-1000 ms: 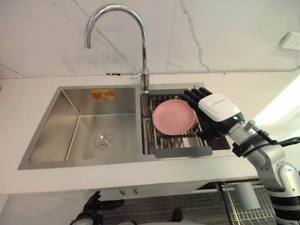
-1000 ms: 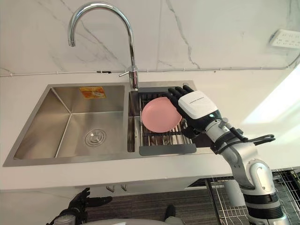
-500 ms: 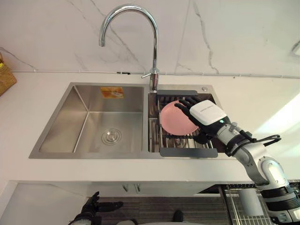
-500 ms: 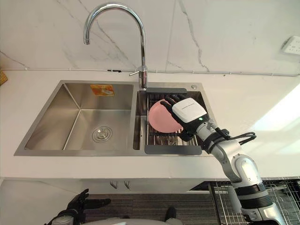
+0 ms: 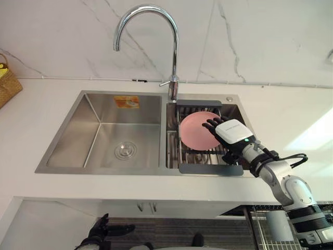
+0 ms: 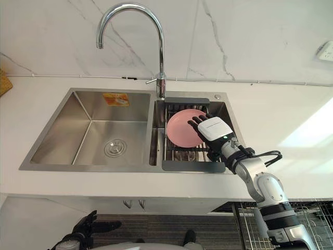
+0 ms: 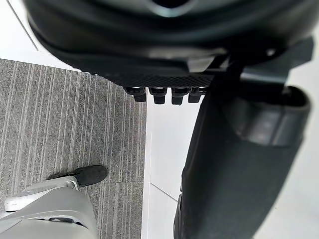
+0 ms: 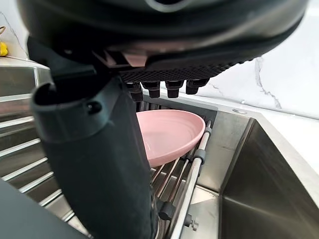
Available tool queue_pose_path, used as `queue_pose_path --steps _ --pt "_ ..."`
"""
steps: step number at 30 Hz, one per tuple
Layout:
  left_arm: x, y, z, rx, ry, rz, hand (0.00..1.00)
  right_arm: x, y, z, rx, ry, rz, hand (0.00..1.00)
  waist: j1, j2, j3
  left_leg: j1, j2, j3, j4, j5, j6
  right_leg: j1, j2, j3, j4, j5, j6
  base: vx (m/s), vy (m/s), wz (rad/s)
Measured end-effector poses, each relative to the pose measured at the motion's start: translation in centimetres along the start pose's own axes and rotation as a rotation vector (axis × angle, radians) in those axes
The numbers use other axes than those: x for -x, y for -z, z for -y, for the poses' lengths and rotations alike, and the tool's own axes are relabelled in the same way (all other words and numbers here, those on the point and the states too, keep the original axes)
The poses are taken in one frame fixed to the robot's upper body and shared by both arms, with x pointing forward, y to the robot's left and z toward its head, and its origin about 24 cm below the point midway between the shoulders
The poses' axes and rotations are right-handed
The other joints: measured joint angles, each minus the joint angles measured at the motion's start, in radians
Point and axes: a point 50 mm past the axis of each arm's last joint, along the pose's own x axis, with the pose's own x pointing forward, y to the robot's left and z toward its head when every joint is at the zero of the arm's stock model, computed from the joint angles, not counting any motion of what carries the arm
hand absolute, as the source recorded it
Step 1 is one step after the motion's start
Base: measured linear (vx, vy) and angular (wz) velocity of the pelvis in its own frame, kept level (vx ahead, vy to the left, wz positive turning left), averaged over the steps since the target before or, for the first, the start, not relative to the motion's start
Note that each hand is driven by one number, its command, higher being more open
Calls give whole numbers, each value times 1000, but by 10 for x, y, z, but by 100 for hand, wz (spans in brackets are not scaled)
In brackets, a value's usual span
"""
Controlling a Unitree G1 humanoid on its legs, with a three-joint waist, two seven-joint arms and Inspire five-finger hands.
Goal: Walk over to the sink, pick up the cup, carry it to the dishwasher, place the cup inside the dishwasher, then close the dishwasher door
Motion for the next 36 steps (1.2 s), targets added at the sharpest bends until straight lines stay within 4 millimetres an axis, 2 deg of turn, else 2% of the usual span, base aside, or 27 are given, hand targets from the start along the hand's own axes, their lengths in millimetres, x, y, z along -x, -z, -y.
queue_pose_path --steps 5,20,24,25,32,36 --pt "1 2 -3 1 -4 -5 100 -1 -1 -4 35 11 -13 100 0 -9 8 7 -3 -1 -12 9 0 1 -2 -1 0 2 1 -27 13 1" --pt "2 8 -3 9 -10 -13 100 -7 2 -27 62 55 -89 100 3 -4 13 6 -5 -9 -13 12 1 5 -3 -9 0 2 1 -4 2 1" --pt "0 10 2 0 -11 -24 100 -9 4 -33 87 77 -137 100 4 0 29 6 -9 -24 -20 21 2 6 -7 -22 0 2 1 -31 12 10" --pt "0 10 2 1 -13 -25 100 -9 4 -34 94 79 -145 0 4 0 32 6 -10 -26 -25 24 2 6 -7 -24 0 2 1 -18 7 7" --pt "1 21 1 4 -48 -57 100 -15 -3 -44 134 87 -138 0 3 0 41 14 -10 -33 -27 28 1 18 -8 -31 0 2 1 -11 7 3" --pt "0 18 3 7 -55 -38 100 -18 -6 -41 134 156 -131 0 2 2 43 14 -10 -33 -34 35 -1 16 -8 -31 0 3 0 -28 11 0"
